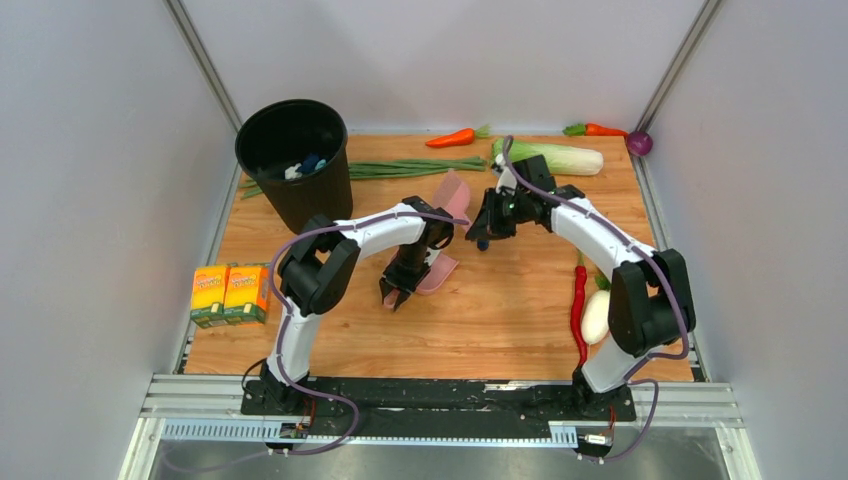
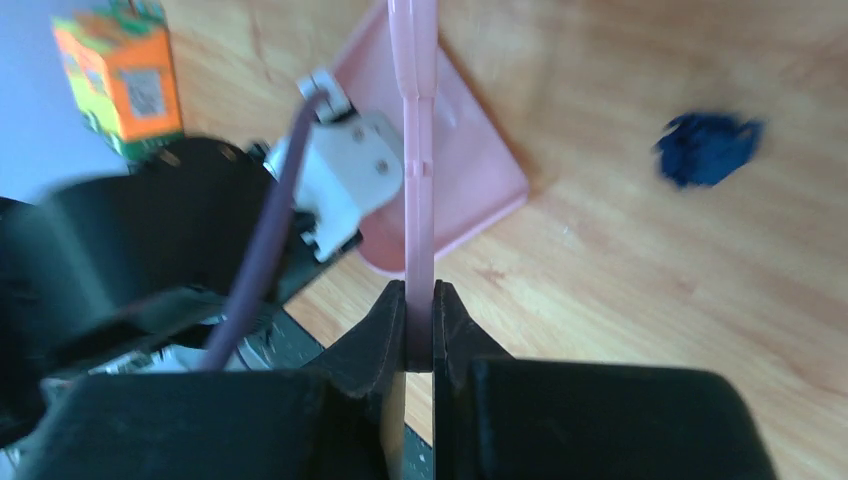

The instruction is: Sweep away the paper scraps from the table

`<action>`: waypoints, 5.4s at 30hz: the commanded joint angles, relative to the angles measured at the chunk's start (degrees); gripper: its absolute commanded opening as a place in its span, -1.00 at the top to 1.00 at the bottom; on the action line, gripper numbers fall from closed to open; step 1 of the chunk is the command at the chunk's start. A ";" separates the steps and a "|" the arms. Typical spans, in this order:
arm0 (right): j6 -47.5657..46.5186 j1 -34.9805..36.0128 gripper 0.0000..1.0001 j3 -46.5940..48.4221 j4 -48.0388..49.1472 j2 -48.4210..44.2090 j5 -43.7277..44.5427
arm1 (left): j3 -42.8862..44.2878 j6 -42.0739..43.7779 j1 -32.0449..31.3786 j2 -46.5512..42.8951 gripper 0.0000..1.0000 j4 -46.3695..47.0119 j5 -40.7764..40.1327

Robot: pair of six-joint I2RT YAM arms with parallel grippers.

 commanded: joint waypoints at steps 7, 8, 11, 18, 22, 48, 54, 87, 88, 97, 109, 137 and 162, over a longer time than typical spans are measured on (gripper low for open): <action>2.32 -11.12 1.00 2.07 -0.26 -6.49 11.51 | 2.33 1.20 -1.61 0.98 1.00 -1.76 -3.18; 1.79 -11.74 1.00 0.50 -0.61 -7.28 13.18 | 2.42 1.11 -2.31 1.41 1.00 -1.68 -3.18; 0.38 -13.15 1.00 -3.73 -1.84 -9.22 15.92 | 2.68 1.02 -3.63 2.12 1.00 -1.85 -3.27; 0.03 -13.15 1.00 -14.36 -1.41 -14.14 14.61 | 3.30 0.93 -4.69 3.09 1.00 -2.03 -3.62; -1.64 -12.54 1.00 -17.80 1.75 -14.85 9.26 | 3.30 0.76 -4.86 3.17 1.00 -2.12 -3.70; -4.37 -1.64 1.00 -24.48 7.91 -12.21 6.61 | 2.42 1.11 -4.86 2.30 1.00 -2.12 -4.41; -6.65 2.40 1.00 -23.25 8.52 -12.22 3.72 | 2.50 1.20 -4.86 2.30 1.00 -2.20 -4.85; 1.96 3.20 1.00 -7.36 -11.77 -21.44 13.10 | 4.26 0.06 -4.86 -2.18 1.00 -1.41 -10.56; 2.31 3.02 1.00 -6.21 -13.00 -21.35 14.51 | 4.87 -0.20 -4.95 -2.53 1.00 -1.76 -10.47; 6.53 -0.49 1.00 -1.54 -14.85 -23.55 18.03 | 7.25 -2.40 -4.95 -7.90 1.00 -4.05 -9.42; 9.61 -1.28 1.00 -3.21 -11.87 -25.13 13.38 | 9.00 -5.04 -2.67 -14.75 1.00 -6.16 -9.94; 7.50 -1.46 1.00 -0.05 -11.52 -21.79 8.54 | 33.53 -8.64 13.76 -17.92 1.00 -5.02 -0.29; 7.41 -1.46 1.00 -2.86 -11.43 -22.23 8.37 | 36.26 -12.95 35.73 -19.50 1.00 4.47 21.07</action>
